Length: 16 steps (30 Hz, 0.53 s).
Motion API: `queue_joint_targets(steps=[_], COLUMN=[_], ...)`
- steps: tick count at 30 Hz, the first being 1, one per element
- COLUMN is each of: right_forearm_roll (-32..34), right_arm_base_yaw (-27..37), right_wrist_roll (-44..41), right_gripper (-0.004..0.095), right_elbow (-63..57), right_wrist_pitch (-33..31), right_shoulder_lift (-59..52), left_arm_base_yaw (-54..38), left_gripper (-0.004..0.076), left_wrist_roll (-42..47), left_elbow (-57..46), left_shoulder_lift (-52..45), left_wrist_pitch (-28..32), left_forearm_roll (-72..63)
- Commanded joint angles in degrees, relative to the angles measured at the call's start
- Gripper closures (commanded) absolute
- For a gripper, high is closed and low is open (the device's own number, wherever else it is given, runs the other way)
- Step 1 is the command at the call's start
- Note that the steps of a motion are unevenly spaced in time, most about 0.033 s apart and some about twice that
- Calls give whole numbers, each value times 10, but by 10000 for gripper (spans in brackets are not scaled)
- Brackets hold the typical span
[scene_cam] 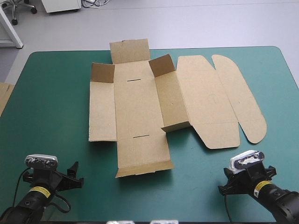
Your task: Fold the box
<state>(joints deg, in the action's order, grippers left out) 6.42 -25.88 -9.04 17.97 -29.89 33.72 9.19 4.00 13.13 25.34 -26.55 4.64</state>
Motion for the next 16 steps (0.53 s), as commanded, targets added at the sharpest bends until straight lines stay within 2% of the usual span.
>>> queue_joint_targets(steps=[1,16], right_forearm_roll=[4,4], right_arm_base_yaw=[1,1], right_wrist_roll=[0,-4], right_gripper=[482,483], right_elbow=[14,14], right_wrist_pitch=[30,29], right_shoulder_lift=[0,0], left_arm_base_yaw=[0,0], left_gripper=[228,228], left_wrist_roll=[1,1], left_elbow=[21,21], left_shoulder_lift=[8,8], left_wrist_pitch=[35,30], left_forearm_roll=[0,0])
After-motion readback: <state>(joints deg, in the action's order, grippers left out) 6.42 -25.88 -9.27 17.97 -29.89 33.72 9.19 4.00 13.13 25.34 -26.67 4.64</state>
